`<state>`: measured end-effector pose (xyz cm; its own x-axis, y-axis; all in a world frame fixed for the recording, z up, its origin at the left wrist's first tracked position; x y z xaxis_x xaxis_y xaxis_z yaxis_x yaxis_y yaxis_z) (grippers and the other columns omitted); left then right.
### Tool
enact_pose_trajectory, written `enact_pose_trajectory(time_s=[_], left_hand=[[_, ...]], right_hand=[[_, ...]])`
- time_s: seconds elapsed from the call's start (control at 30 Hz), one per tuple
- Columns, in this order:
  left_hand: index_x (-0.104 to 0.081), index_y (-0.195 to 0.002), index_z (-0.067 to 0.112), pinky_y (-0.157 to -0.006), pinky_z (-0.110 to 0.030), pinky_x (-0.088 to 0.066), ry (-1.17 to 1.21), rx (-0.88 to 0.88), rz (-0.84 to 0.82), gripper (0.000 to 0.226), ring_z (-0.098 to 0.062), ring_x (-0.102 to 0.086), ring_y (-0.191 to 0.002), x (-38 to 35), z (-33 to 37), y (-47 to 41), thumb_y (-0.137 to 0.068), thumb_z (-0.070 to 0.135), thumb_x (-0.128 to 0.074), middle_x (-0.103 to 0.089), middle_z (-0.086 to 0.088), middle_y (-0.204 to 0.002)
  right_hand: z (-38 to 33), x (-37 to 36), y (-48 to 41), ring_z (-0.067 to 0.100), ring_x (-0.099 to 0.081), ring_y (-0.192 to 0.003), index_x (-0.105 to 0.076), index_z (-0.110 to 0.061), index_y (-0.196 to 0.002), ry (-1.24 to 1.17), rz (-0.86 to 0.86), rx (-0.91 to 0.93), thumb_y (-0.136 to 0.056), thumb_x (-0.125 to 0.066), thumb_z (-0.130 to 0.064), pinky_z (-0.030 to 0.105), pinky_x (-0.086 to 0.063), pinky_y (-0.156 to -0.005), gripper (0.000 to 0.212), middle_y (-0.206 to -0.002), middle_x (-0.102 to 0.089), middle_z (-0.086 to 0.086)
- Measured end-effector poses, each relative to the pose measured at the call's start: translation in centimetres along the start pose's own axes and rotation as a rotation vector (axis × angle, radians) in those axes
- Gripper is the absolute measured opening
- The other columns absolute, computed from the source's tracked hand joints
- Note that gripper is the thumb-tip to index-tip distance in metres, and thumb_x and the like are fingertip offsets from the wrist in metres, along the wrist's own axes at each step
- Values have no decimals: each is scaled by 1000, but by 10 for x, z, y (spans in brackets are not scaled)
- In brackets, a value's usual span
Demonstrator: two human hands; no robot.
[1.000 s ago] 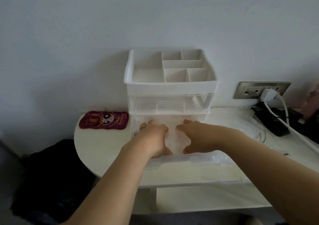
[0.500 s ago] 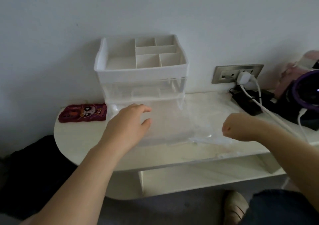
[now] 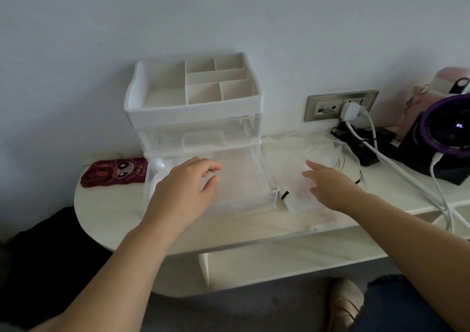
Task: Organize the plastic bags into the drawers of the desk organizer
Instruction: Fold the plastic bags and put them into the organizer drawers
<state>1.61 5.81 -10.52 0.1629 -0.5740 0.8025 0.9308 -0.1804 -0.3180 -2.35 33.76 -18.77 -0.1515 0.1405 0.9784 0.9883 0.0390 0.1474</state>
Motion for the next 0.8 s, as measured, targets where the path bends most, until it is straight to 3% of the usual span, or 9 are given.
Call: enact_pose_trajectory(time_s=[0.1, 0.17, 0.3, 0.4, 0.57, 0.67, 0.8], left_hand=[[-62, -108, 35, -84, -28, -45, 8, 9, -1, 20, 3, -55, -99, -1, -2, 1, -91, 27, -55, -56, 28, -102], [-63, -108, 35, -84, -28, -46, 12, 9, 3, 20, 3, -56, -98, -1, -3, 1, -91, 27, -55, -57, 27, -103], [-62, -108, 35, -82, -27, -45, 16, 7, 1, 20, 2, -55, -99, -1, -3, 1, -91, 27, -55, -57, 27, -104], [-62, -108, 35, -82, -27, -45, 19, 10, -6, 21, 3, -55, -99, -2, -4, 1, -91, 27, -54, -56, 28, -102], [-62, -107, 35, -81, -27, -46, 37, 9, -10, 20, 3, -55, -99, -1, -4, 2, -91, 26, -54, -55, 29, -101], [-62, -107, 36, -82, -29, -46, 38, 5, -10, 20, 3, -55, -99, 0, -1, 2, -91, 27, -54, -56, 28, -102], [-63, -109, 32, -84, -28, -46, 24, -19, 4, 21, 1, -56, -101, 3, 3, 3, -91, 24, -55, -55, 27, -102]], right_hand=[[-2, -13, -2, 18, -28, -141, -23, -19, -149, -88, -67, -7, -95, -54, -24, 32, -29, -109, 63, -160, -3, -3], [-2, -9, -3, 19, -36, -136, -30, -19, -147, -109, 3, -8, -91, -61, -22, 32, -33, -108, 64, -157, -19, 0], [-7, 5, 1, 19, -59, -102, -49, -21, -131, -109, 150, 3, -85, -66, -15, 34, -49, -87, 49, -127, -53, -1], [-12, 8, 6, 19, -59, -92, -58, -17, -117, -129, 174, 21, -84, -64, -9, 32, -49, -81, 35, -113, -56, 0], [-12, 18, 15, 14, -56, -78, -65, -17, -91, -189, 186, 0, -85, -66, -16, 27, -47, -70, 7, -79, -57, -8], [-14, 30, 26, 7, -53, -68, -60, -22, -78, -244, 154, 0, -82, -70, -20, 20, -38, -57, 11, -72, -55, -14], [-16, 56, 44, 2, -60, -62, -64, -22, -67, -350, 127, 12, -81, -71, -24, 16, -43, -55, 15, -63, -66, -9]])
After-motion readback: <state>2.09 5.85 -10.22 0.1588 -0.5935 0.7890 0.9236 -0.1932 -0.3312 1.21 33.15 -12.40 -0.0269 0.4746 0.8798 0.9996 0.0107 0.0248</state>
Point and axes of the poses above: each hand's wrist, its own y-axis away from the middle knuckle, its own x-axis out of the back of the hand, z = x × y, the point moved 7 cm from there along -y, towards the middle knuckle
